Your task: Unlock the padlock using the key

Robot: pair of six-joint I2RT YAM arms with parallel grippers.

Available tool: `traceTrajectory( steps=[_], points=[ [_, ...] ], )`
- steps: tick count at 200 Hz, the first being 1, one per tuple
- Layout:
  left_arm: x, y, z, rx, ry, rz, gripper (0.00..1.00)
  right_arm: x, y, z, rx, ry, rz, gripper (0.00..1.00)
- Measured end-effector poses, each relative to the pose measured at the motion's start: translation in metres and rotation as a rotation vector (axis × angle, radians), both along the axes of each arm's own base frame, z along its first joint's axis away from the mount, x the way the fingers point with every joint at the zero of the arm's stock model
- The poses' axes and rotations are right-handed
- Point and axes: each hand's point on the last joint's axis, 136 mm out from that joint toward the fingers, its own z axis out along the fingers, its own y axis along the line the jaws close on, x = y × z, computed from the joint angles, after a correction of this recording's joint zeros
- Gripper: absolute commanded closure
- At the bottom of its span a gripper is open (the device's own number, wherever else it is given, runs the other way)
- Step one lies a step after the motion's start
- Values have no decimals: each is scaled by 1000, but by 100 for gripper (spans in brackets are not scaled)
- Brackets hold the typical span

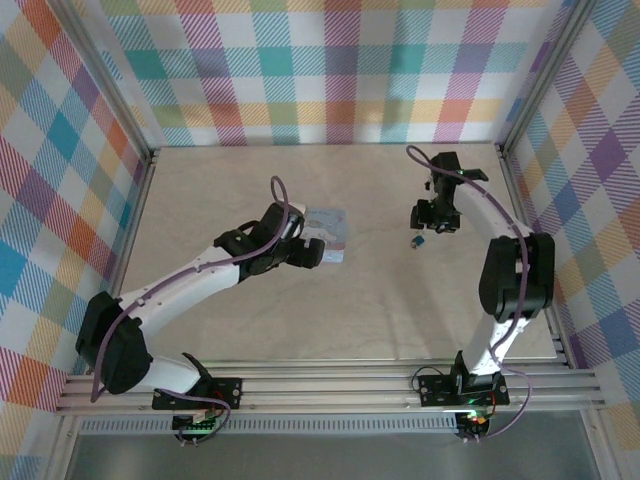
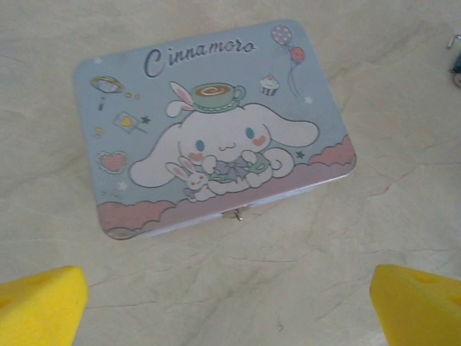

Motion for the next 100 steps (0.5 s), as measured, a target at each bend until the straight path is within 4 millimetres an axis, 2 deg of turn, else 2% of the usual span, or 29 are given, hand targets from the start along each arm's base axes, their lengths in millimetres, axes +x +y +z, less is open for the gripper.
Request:
traceTrajectory(
  steps=[37,57,85,100],
  points=[
    [7,28,12,75,-80,68,0,-13,0,36,27,-156,3,33],
    [18,54,15,103,-111,147,0,-25,-1,50,42,-256,8,0],
    [39,115,7,62,-136,314,0,-37,-12,67,10,-419,-19,0],
    [43,150,-7,23,-163,404,0,-41,-25,72,-42,-504,-57,0]
  ],
)
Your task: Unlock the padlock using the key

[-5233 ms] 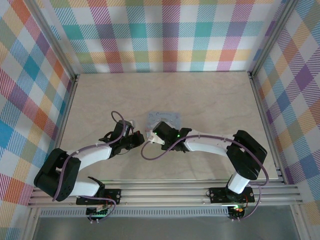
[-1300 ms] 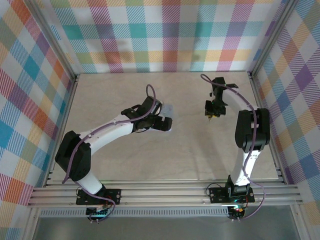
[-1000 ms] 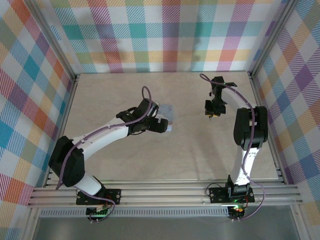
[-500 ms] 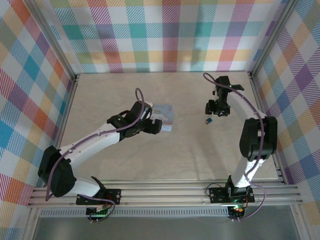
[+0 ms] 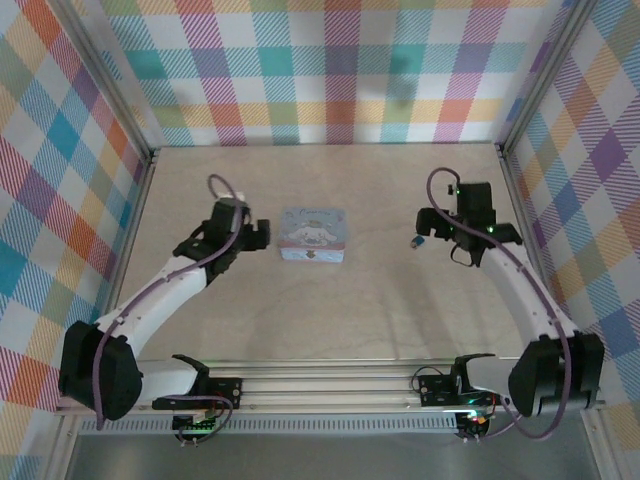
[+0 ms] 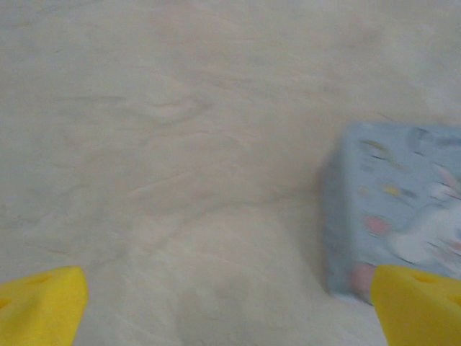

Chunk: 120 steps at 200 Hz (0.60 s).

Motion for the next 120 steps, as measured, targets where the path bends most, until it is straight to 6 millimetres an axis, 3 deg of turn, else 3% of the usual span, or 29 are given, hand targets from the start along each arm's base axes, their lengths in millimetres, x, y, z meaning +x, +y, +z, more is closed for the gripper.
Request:
traceTrajectory(
  steps=[18,38,59,82,120],
  points=[
    [-2,32,-17,-10,-46,79,0,-2,-12,-4,-54,-71,-39,0],
    [-3,48,-29,30,-88,105,0,-5,-20,-26,-98,-95,-59,0],
    [1,57,-29,76,-124,129,0,-11,-25,-53,-136,-72,-57,0],
    [4,65,-27,87,-190,161,0,-13,-29,-67,-163,-89,-64,0],
    [-13,69,-61,82,-212,159,0,-9,-30,-77,-166,-184,-66,0]
  ],
)
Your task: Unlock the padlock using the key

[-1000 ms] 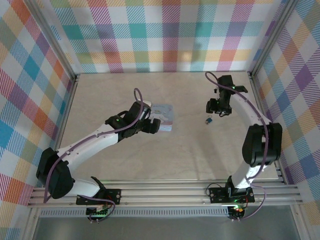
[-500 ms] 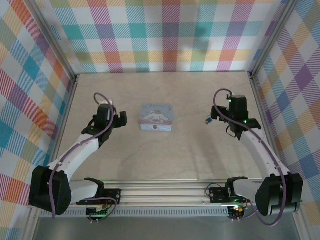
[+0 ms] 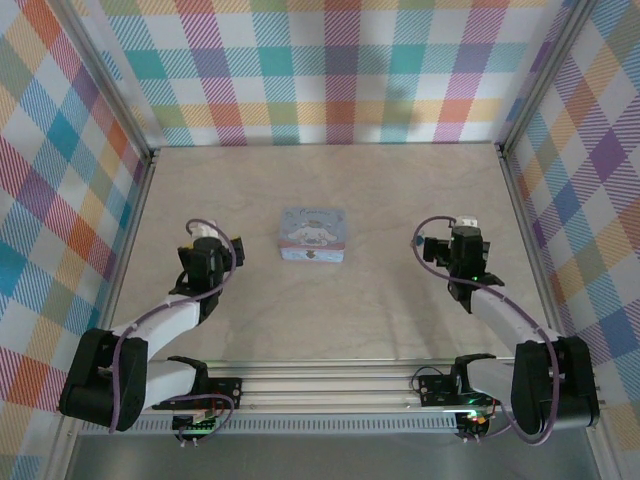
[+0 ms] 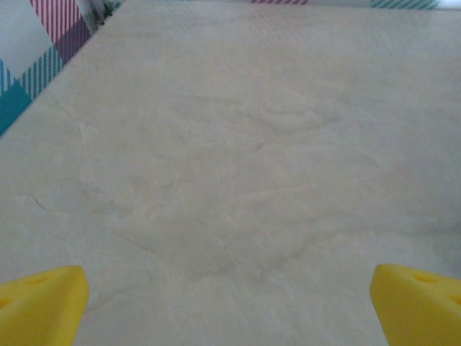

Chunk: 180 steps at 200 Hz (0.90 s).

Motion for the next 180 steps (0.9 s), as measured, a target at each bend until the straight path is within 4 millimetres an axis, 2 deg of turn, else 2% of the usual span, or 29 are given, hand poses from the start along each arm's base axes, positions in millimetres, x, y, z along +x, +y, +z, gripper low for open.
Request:
traceTrajectory(
  steps=[27,52,81,103,126,139,156,167,180],
  points=[
    [-11,-1,-17,13,-13,-36,0,9,1,-10,8,-59,-2,0],
    [-7,-2,-9,21,-83,-60,0,18,1,-24,8,-79,-9,0],
    [4,4,-7,16,-137,-60,0,34,0,-25,5,-137,-12,0],
    [14,4,-24,3,-122,-76,0,37,0,-30,0,-138,-5,0],
    [22,-6,-51,-2,-34,-131,0,42,3,-19,12,-187,16,0],
    [34,-11,-46,-11,-31,-152,0,43,6,-15,24,-216,37,0],
    [52,-9,-27,-22,-77,-145,0,43,9,-15,30,-245,67,0],
    [57,-7,-21,-27,-95,-140,0,44,10,-24,31,-225,75,0],
    [57,-7,-22,-28,-90,-140,0,44,9,-32,40,-194,79,0]
  ],
)
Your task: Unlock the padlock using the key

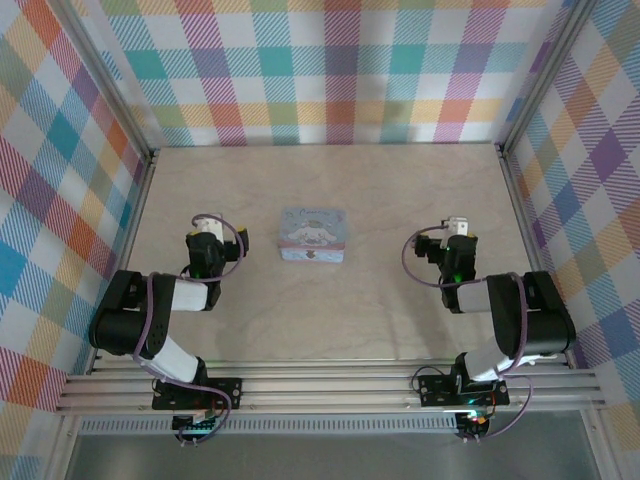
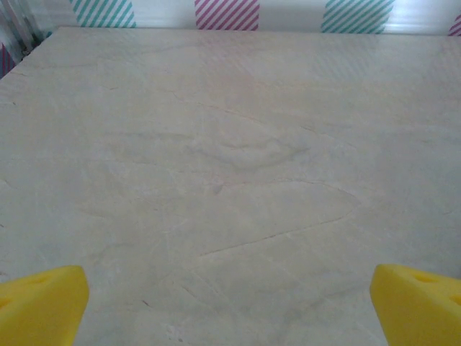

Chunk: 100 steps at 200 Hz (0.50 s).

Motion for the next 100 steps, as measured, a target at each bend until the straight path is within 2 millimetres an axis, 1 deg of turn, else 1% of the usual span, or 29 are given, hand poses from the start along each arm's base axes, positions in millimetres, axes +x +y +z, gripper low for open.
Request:
traceTrajectory(
  steps=[19,38,100],
  points=[
    [-2,-1,-5,0,22,-4,0,3,-7,1,13,2,-11,0],
    [-3,-1,-8,0,36,-7,0,5,-9,4,21,-6,-15,0],
    [-4,-1,-9,-3,39,-7,0,6,-7,4,32,-5,-4,0]
  ],
)
